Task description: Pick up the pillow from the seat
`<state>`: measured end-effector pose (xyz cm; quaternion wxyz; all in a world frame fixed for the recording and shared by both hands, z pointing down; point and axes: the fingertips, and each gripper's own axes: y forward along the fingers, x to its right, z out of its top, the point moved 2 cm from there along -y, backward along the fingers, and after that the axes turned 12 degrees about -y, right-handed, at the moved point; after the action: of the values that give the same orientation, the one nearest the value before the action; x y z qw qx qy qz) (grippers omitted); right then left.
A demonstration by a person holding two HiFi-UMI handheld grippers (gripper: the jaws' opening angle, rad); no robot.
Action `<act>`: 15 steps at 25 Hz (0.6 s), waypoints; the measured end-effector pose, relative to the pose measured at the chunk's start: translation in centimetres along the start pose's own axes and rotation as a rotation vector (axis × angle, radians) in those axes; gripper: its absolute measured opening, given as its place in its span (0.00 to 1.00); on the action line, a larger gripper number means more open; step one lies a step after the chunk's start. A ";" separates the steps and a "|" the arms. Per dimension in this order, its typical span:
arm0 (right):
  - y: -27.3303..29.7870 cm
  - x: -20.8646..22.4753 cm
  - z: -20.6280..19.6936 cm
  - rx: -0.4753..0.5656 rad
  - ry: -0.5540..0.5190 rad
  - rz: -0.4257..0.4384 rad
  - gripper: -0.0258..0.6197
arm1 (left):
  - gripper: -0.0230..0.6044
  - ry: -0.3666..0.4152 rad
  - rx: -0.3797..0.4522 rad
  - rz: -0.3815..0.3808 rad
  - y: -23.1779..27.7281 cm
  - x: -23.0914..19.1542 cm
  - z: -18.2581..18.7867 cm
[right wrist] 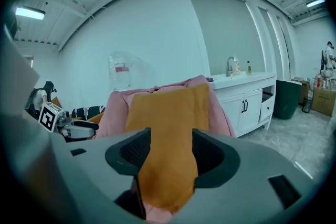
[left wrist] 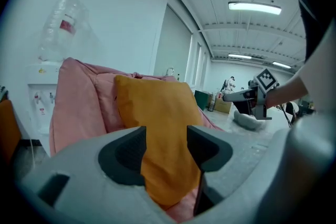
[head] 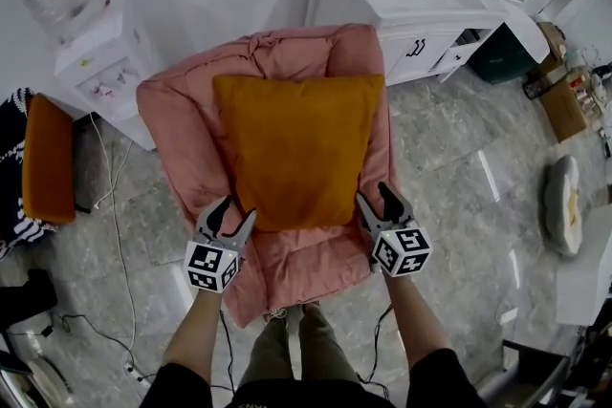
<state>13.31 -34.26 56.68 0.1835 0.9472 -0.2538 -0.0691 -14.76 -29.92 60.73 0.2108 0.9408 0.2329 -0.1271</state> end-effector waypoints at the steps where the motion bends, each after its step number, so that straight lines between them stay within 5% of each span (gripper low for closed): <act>1: 0.8 0.5 -0.2 -0.006 -0.004 0.006 0.40 | 0.41 -0.001 -0.004 0.003 0.6 -0.2 -0.1; 15: 9.0 5.5 -4.6 -0.072 0.079 0.038 0.45 | 0.46 -0.073 -0.067 0.066 7.1 -3.7 -2.0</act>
<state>14.93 -42.83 64.19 0.2286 0.9370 -0.2617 -0.0370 -14.17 -36.13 66.14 0.2547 0.9351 0.1983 -0.1464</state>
